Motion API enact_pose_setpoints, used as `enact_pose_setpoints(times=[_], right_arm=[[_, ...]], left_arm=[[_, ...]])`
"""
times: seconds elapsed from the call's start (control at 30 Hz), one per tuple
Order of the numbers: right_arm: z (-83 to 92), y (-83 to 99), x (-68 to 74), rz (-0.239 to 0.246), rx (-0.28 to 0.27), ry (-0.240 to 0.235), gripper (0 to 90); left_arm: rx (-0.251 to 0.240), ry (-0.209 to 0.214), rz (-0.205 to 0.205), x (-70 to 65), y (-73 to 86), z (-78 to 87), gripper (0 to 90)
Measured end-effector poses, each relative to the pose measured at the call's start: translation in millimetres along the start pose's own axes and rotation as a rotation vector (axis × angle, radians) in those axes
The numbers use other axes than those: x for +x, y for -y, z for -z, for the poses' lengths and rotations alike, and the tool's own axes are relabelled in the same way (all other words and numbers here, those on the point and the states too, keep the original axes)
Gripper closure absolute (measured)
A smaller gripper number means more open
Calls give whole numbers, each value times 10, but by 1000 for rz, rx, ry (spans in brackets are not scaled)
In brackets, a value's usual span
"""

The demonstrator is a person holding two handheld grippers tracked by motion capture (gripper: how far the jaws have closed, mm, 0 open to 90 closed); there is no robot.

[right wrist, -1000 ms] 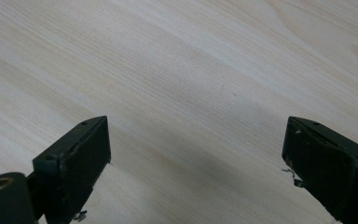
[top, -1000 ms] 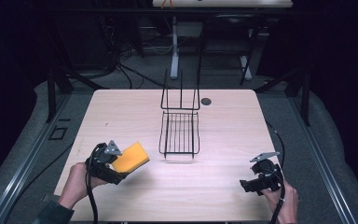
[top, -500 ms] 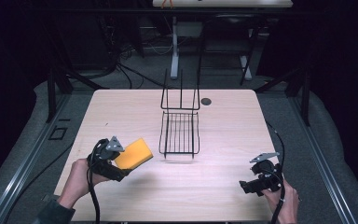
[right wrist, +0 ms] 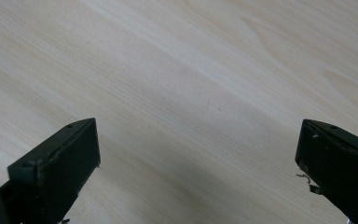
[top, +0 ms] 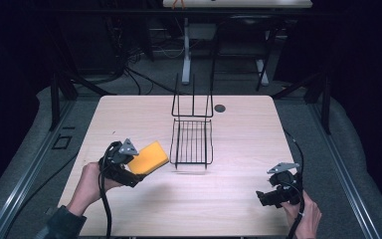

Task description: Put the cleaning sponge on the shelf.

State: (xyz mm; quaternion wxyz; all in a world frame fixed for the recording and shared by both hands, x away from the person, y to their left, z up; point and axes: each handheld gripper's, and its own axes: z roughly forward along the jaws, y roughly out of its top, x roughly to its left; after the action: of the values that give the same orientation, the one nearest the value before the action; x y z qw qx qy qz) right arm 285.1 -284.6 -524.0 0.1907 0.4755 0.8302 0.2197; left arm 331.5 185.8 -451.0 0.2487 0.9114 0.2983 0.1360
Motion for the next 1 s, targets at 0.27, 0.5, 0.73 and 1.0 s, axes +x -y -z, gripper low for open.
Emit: enact_pose_setpoints(times=[0.27,0.5,0.73,1.0], right_arm=[[28,-2,14,1,-75,0,0],[13,27,74,14,-162,34,0],[-32,31,79,27,-144,10,0],[-40,30,83,30,-132,6,0]], left_arm=[[-2,19,-2,27,-120,-47,218],[-6,29,-15,9,-265,-119,218],[-16,45,-25,6,-469,-240,219],[-15,62,-38,58,-606,-357,219]])
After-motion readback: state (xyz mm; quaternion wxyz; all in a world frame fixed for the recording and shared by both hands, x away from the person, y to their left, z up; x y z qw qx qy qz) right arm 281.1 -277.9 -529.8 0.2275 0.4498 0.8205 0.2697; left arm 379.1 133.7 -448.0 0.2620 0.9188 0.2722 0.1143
